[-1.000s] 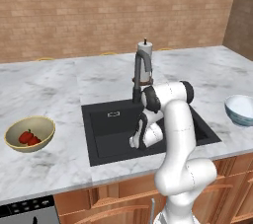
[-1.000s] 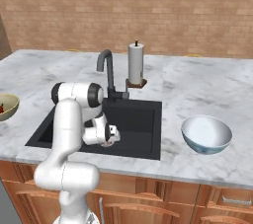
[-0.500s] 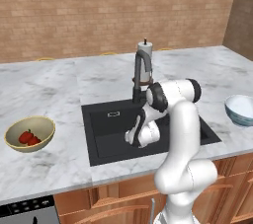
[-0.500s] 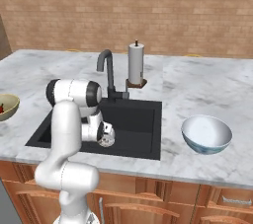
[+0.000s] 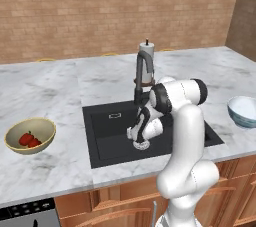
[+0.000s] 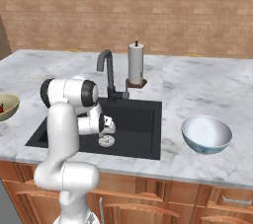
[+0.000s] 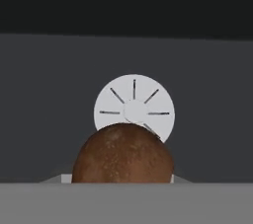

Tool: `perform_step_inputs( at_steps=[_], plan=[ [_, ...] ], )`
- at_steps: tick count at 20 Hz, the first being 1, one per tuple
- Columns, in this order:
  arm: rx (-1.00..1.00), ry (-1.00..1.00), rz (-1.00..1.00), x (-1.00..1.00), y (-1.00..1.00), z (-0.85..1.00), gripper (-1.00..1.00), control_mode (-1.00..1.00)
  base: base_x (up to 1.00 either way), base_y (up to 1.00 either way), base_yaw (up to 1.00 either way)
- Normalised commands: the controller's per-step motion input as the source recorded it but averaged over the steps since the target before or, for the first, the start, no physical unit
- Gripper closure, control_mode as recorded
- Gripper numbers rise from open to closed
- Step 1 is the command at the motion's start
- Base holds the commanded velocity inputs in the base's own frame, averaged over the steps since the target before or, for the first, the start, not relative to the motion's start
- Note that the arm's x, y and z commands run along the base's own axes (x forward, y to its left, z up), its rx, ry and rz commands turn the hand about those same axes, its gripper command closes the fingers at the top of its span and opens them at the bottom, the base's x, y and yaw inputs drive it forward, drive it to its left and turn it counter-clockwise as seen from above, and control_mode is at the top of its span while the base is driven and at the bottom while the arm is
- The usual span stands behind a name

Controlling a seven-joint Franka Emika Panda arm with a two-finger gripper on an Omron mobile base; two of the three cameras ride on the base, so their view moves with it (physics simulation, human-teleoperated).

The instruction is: Pick the bell peppers from the cabinet and place them in one bowl. Pick the mushroom from the sink and place it in the other bowl.

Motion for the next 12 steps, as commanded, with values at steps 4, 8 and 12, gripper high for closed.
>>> perform_step_inputs(
  at_steps=[4, 8, 12],
  plan=[
    [-0.04, 0.06, -0.06, -0.04, 0.56, 0.09, 1.0, -1.0, 0.0, 0.0, 0.0],
    [-0.01, 0.06, -0.06, -0.07, 0.44, 0.24, 1.0, -1.0, 0.0, 0.0, 0.0],
    [0.0, 0.05, -0.06, 0.0, 0.08, 0.58, 1.0, -1.0, 0.0, 0.0, 0.0]
  ],
)
